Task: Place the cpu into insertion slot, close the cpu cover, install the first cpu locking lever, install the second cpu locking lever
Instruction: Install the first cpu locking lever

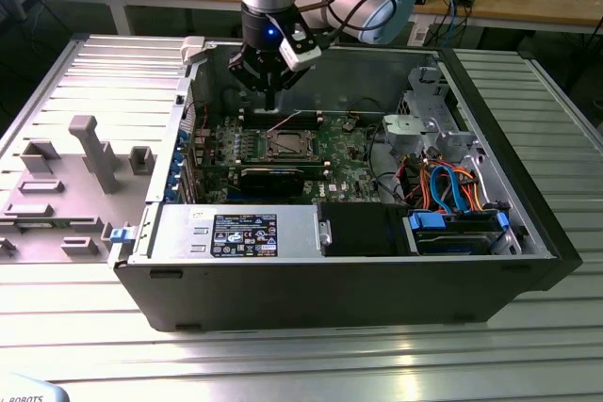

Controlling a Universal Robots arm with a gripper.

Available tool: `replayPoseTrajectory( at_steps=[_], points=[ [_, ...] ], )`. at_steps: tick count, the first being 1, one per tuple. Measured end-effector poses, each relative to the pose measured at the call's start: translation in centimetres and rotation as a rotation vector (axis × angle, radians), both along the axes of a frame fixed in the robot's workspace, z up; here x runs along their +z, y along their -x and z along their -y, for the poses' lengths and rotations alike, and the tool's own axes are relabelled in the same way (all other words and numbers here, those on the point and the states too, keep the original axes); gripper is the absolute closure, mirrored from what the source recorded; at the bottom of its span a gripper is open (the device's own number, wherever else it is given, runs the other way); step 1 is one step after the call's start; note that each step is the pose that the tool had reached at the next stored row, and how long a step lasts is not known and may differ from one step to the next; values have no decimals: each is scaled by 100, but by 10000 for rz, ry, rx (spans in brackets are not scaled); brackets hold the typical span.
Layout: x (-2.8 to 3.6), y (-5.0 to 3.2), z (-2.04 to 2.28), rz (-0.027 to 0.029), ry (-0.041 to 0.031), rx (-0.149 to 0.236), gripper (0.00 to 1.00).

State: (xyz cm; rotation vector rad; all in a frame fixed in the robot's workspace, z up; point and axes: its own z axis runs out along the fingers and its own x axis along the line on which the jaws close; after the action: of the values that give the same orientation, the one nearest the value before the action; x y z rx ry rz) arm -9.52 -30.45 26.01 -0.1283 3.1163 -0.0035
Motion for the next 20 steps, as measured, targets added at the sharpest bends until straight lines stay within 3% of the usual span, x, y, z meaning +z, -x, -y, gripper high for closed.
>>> replayPoseTrajectory(
  at_steps=[5,8,11,13,20],
  points=[
    [-72,-34,32,6,-88,-231,89],
    [-103,-38,34,94,-91,-238,89],
    [-140,-57,34,96,-121,-238,89],
    [-159,-82,16,93,-120,-9,89],
    [-198,-163,-30,91,-122,48,89]
  ],
)
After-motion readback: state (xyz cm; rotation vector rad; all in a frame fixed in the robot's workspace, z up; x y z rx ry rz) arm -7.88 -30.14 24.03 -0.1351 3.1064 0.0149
